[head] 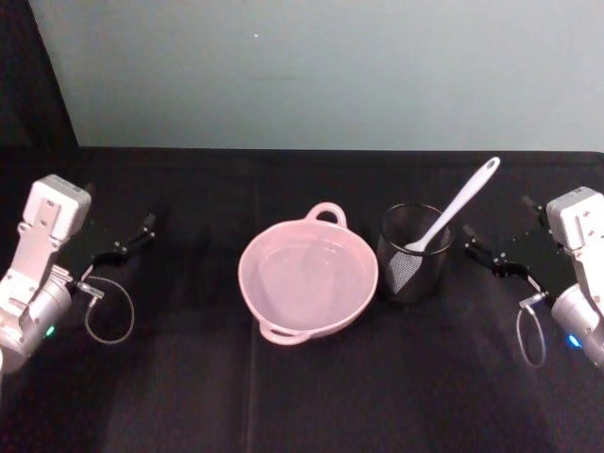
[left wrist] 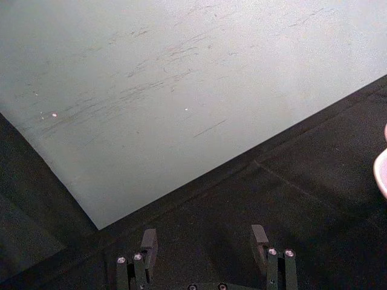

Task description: Use the one hand to pick up the spoon and stir the clear water in the bowl.

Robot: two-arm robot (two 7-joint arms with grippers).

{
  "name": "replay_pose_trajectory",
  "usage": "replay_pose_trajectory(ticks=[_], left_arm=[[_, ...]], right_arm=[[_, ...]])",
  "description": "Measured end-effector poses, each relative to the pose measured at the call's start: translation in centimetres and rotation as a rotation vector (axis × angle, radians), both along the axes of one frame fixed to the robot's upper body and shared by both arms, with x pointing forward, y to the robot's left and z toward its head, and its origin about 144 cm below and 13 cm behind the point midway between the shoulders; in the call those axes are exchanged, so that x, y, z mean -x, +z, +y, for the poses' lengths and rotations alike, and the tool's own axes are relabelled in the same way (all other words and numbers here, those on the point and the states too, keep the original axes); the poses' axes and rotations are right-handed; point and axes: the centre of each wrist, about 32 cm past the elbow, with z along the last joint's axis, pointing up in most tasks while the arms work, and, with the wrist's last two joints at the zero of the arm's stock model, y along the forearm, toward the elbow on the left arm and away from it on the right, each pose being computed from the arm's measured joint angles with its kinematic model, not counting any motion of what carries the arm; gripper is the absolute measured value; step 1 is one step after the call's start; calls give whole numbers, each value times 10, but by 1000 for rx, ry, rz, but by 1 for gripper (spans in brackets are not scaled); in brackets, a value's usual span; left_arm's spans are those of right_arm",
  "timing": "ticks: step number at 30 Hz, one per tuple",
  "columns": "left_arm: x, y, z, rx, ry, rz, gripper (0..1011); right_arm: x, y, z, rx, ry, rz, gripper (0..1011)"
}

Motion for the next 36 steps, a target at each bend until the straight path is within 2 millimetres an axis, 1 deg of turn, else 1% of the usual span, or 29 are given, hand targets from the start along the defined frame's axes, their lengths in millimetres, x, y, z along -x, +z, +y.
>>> replay_pose_trajectory(ticks=[36], left_arm=[[0,0,0,0,0,0,1011]], right_arm=[[0,0,0,0,0,0,1003]])
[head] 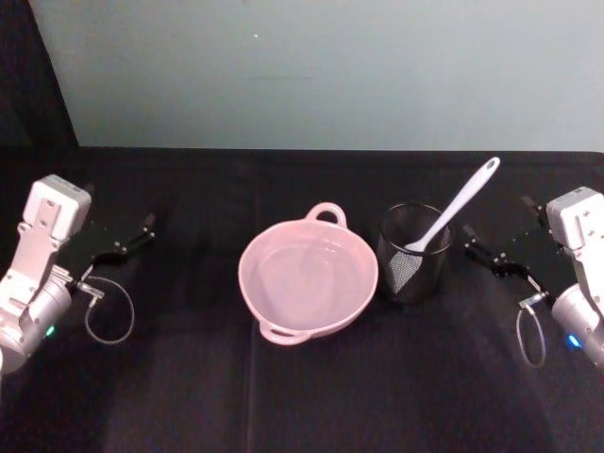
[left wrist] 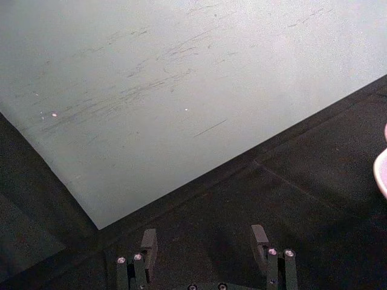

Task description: Use the one hand to pick up the spoon and stir the clear water in the bowl.

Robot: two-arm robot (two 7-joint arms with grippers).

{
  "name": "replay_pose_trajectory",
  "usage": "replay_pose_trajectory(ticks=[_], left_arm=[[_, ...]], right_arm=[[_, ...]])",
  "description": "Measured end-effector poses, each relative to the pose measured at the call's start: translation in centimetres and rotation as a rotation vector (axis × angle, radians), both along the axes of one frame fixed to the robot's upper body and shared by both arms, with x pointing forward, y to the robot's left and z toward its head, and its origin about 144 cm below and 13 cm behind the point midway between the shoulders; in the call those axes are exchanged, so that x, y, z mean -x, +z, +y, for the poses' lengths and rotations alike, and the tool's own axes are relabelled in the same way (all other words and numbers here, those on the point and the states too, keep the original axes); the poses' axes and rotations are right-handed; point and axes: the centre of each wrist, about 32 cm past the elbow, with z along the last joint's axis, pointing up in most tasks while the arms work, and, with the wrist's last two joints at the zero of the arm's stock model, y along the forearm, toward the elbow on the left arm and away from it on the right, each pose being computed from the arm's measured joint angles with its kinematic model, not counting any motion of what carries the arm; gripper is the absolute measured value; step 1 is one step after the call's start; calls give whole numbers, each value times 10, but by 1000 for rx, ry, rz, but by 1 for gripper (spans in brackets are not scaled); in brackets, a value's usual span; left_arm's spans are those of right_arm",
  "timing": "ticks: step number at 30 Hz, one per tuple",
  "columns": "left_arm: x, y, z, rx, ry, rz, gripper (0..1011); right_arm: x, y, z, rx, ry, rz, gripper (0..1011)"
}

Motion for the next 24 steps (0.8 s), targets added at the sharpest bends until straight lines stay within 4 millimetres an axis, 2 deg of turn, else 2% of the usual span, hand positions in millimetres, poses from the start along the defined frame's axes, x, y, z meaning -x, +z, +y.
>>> replay_pose_trajectory(ticks=[6,12,20,24], left_arm=[[0,0,0,0,0,0,1011],[0,0,0,0,0,0,1011],[0,0,0,0,0,0,1011],[0,0,0,0,0,0,1011]], right_arm=[[0,0,0,-3,1,-3,1003],[9,7,-5,-20,6,-30,1003],[34,22,-5,-7,18,-62,1003],[43,27,-5,-58,20,-55,1002]])
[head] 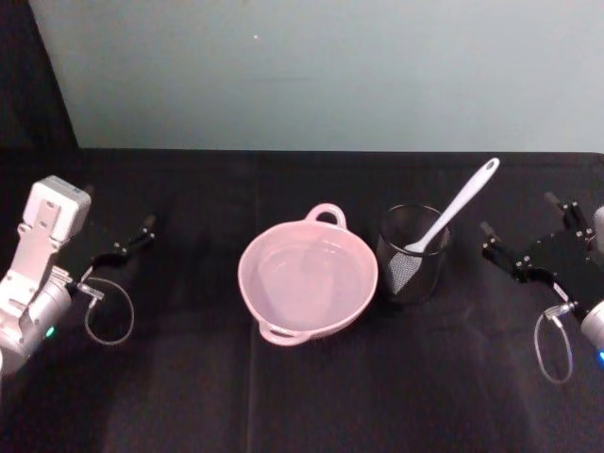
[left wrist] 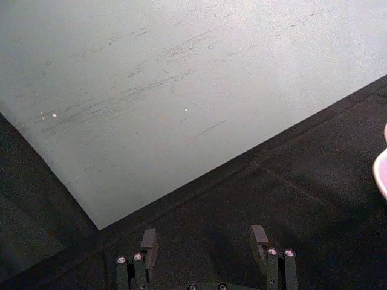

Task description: Use the one hand to pick up the spoon and stir the clear water in the bowl.

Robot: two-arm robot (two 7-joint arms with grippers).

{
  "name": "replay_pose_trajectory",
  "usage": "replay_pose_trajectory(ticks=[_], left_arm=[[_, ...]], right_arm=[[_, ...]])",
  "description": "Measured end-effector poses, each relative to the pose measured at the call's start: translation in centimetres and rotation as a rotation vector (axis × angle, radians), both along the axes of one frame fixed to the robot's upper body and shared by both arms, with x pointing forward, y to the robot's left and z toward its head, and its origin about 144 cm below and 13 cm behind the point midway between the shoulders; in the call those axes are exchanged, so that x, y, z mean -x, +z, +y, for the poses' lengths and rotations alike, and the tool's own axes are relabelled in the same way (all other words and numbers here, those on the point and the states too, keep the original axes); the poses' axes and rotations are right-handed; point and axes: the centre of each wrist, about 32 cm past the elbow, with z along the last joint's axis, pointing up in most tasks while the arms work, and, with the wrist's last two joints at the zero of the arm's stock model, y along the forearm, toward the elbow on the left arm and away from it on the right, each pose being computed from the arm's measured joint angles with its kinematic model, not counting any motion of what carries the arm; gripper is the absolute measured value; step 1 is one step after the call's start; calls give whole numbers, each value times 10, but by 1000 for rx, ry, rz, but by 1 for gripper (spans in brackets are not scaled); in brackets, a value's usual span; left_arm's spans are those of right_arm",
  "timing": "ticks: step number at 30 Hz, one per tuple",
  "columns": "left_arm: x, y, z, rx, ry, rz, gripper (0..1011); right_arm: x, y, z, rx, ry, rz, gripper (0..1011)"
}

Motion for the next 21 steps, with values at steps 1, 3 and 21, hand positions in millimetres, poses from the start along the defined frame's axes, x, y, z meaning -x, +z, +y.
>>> replay_pose_trajectory(ticks=[1,3,21], left_arm=[[0,0,0,0,0,0,1011],[0,0,0,0,0,0,1011],[0,0,0,0,0,0,1011]], right_arm=[[2,1,0,-40,10,9,1003],[3,3,0,-84,21,17,1003],[-26,15,4,-621,79,259,1003]])
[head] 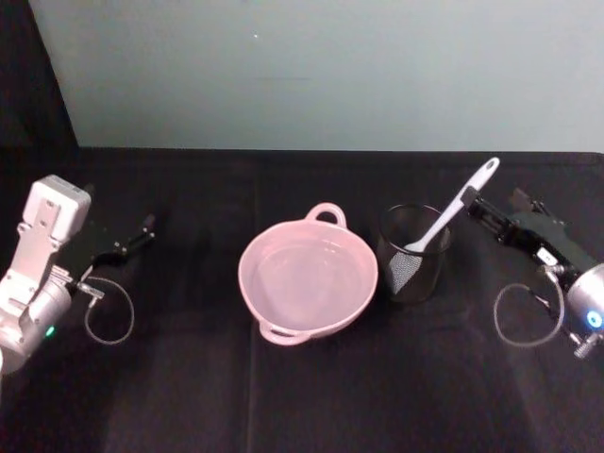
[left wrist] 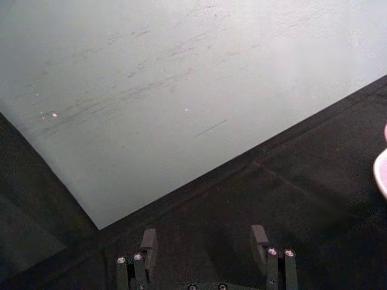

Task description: Use the one hand to pick up the spoon and stir the clear water in the bowl.

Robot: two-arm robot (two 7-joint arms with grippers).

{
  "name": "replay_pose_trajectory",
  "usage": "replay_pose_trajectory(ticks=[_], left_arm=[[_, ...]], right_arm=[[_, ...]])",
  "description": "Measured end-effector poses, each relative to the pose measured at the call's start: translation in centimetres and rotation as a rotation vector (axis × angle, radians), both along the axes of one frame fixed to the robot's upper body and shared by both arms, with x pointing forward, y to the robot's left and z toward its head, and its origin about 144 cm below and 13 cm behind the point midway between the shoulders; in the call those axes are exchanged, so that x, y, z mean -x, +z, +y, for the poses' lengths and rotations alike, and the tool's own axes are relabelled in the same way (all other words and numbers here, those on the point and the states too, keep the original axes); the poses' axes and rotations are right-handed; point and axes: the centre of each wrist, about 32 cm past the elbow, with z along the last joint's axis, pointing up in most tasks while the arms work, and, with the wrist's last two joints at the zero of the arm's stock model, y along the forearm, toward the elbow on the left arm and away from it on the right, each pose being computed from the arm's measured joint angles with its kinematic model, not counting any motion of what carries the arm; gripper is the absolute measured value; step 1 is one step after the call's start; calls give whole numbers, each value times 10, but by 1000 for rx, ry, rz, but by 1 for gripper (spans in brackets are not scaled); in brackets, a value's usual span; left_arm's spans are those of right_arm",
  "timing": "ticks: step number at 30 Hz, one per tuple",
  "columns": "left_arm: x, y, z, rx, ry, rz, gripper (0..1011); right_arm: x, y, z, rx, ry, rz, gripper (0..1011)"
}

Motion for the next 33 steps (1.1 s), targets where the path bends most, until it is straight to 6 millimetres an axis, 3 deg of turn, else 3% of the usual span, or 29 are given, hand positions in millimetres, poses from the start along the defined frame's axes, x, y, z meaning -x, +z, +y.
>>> replay_pose_trajectory(ticks=[18,33], left_arm=[[0,0,0,0,0,0,1011],[0,0,0,0,0,0,1011]], right_arm=[[-45,2,1,-113,46,96,1003],[-53,4,4,-116,62,95,1003]])
